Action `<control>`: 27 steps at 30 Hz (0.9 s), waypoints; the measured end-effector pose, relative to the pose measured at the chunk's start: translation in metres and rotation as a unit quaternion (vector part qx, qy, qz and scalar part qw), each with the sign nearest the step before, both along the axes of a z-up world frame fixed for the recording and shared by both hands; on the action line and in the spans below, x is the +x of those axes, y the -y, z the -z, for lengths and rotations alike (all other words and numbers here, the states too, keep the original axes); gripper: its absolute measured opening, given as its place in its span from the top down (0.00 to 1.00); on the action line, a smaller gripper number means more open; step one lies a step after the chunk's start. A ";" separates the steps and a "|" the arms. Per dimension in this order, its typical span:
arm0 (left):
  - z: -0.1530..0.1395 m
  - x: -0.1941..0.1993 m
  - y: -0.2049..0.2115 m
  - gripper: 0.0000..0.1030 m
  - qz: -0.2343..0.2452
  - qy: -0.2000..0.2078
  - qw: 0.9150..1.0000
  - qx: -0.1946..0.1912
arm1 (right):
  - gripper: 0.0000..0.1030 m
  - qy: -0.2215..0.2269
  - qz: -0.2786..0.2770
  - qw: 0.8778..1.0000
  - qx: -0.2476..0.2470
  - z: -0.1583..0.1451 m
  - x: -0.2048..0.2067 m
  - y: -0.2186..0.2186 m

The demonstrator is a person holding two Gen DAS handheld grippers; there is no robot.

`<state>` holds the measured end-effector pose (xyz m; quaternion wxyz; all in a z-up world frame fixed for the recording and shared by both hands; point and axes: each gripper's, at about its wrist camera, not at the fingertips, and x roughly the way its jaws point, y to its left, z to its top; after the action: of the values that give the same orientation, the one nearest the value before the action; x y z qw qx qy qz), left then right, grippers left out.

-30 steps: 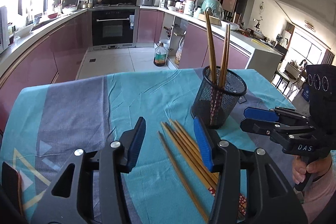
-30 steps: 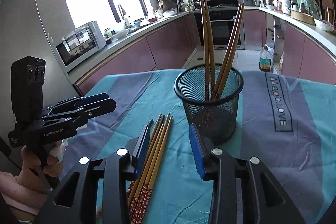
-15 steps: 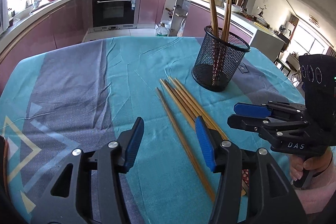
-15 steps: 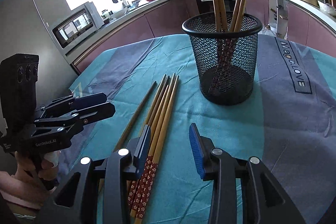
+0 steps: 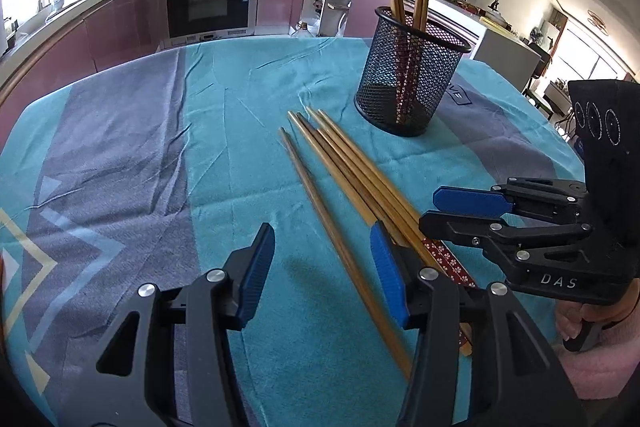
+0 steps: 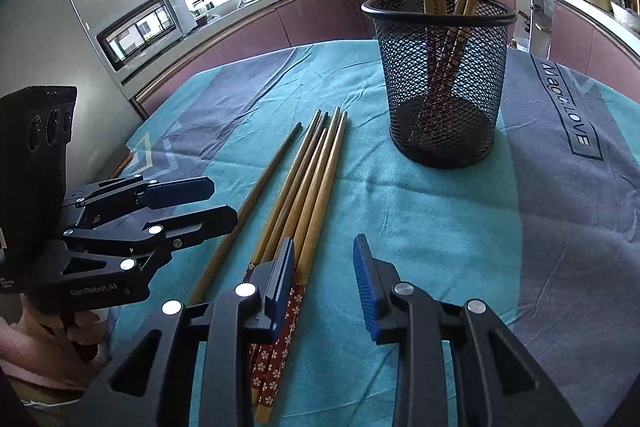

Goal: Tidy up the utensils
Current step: 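Move both open grippers back over the remaining chopsticks, then grasp a chopstick with the right gripper while the left gripper grasps another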

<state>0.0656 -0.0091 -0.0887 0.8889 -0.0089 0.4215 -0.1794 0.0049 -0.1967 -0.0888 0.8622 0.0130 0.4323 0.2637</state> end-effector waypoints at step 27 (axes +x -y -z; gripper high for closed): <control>0.012 0.015 0.010 0.67 0.003 -0.005 0.999 0.031 | 0.81 0.023 0.011 0.998 -0.057 0.001 0.012 -0.016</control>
<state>0.0810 -0.0188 -0.1006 0.8861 0.0193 0.4311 -0.1690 0.0169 -0.1809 -0.0894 0.8740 -0.0376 0.4266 0.2298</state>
